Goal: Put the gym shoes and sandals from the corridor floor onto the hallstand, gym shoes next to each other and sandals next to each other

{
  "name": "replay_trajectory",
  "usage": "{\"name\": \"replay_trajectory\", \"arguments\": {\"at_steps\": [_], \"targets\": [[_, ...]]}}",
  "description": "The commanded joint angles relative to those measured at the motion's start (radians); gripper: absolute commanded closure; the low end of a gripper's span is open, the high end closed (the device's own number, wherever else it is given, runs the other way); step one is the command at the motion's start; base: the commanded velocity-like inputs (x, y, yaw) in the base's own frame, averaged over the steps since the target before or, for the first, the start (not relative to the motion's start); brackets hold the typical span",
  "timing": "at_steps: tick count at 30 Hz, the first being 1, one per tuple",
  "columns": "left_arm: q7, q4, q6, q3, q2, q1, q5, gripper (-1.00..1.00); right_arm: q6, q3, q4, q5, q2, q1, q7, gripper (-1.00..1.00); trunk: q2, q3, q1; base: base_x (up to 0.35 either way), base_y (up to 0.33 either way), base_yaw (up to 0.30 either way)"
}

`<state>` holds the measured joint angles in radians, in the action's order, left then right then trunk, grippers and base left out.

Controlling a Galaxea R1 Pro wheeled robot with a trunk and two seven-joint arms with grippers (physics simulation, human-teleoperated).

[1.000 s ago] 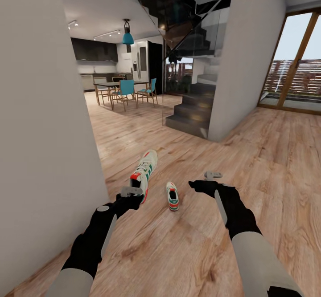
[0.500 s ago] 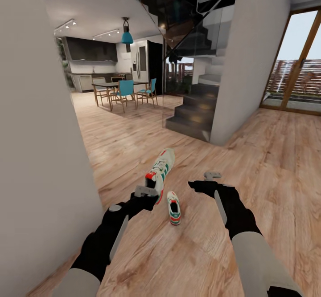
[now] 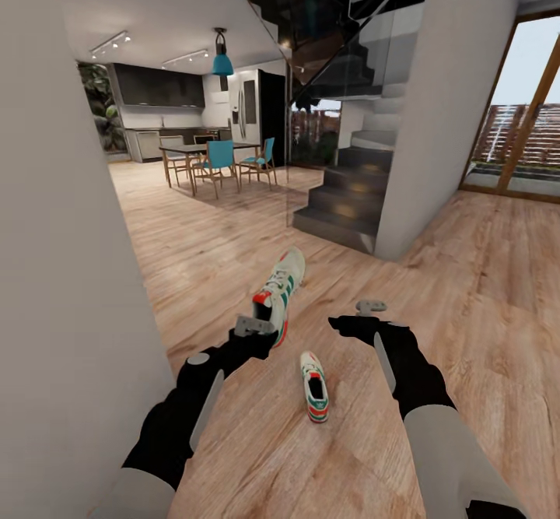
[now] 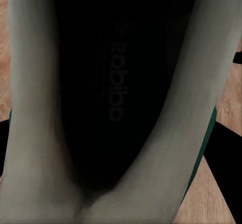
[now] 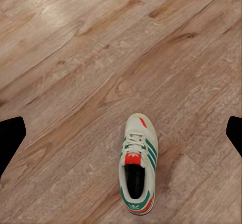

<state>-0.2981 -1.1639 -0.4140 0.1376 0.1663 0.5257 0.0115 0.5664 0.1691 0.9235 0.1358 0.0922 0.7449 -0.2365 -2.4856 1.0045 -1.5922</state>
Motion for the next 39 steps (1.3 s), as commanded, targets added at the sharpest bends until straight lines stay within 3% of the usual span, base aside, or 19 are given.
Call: {"name": "replay_trajectory", "arguments": {"at_steps": [1,6,9,11,12,15,18,19,22,25,39], "targets": [[-0.004,-0.002,-0.005,-0.001,-0.001,0.0,0.001,1.0,0.004,0.005,0.002,0.01,0.001,0.001,-0.009,-1.0,0.0,0.001,0.0,0.09,0.037,0.0],[0.002,-0.002,-0.007,-0.002,-0.001,0.014,0.002,1.0,0.004,0.005,0.002,0.009,0.001,0.001,-0.009,-1.0,0.0,0.001,0.0,0.021,0.009,0.0],[0.014,-0.001,-0.031,-0.003,0.002,0.091,-0.002,1.0,0.004,0.006,0.002,0.009,0.001,0.001,-0.009,-1.0,0.0,0.001,0.0,0.003,0.001,0.0],[0.029,0.001,-0.095,-0.003,0.008,0.152,-0.006,1.0,0.004,0.005,0.002,0.009,0.001,0.001,-0.009,-1.0,0.0,0.001,0.0,0.001,0.0,0.0],[0.042,0.002,-0.145,-0.003,0.008,0.188,-0.015,1.0,0.004,0.005,0.002,0.009,0.001,0.001,-0.009,-1.0,0.0,0.001,0.0,0.0,0.0,0.0],[0.087,0.003,-0.183,-0.003,0.008,0.244,-0.059,1.0,0.004,0.005,0.002,0.009,0.001,0.001,-0.009,-1.0,0.0,0.001,0.0,0.0,0.0,0.0],[0.198,0.007,-0.195,-0.003,0.008,0.286,-0.118,1.0,0.004,0.005,0.002,0.008,0.001,0.001,-0.009,-1.0,0.0,0.001,0.0,0.0,0.0,0.0],[0.282,0.008,-0.198,-0.003,0.008,0.298,-0.147,1.0,0.004,0.005,0.002,0.008,0.001,0.001,-0.009,-1.0,0.0,0.001,0.0,0.0,0.0,0.0],[0.373,0.01,-0.2,-0.001,0.008,0.306,-0.175,1.0,0.004,0.005,0.002,0.009,0.001,0.001,-0.009,-1.0,0.0,0.001,0.0,0.0,0.0,0.0],[0.408,0.018,-0.201,0.006,0.008,0.309,-0.184,1.0,0.004,0.005,0.002,0.01,0.001,0.001,-0.009,-1.0,0.0,0.001,0.0,0.0,0.0,0.0],[0.418,0.02,-0.198,0.057,0.008,0.309,-0.186,1.0,0.004,0.005,0.002,0.011,0.001,0.001,-0.005,-1.0,0.0,0.001,0.0,0.07,0.01,0.0]]}}
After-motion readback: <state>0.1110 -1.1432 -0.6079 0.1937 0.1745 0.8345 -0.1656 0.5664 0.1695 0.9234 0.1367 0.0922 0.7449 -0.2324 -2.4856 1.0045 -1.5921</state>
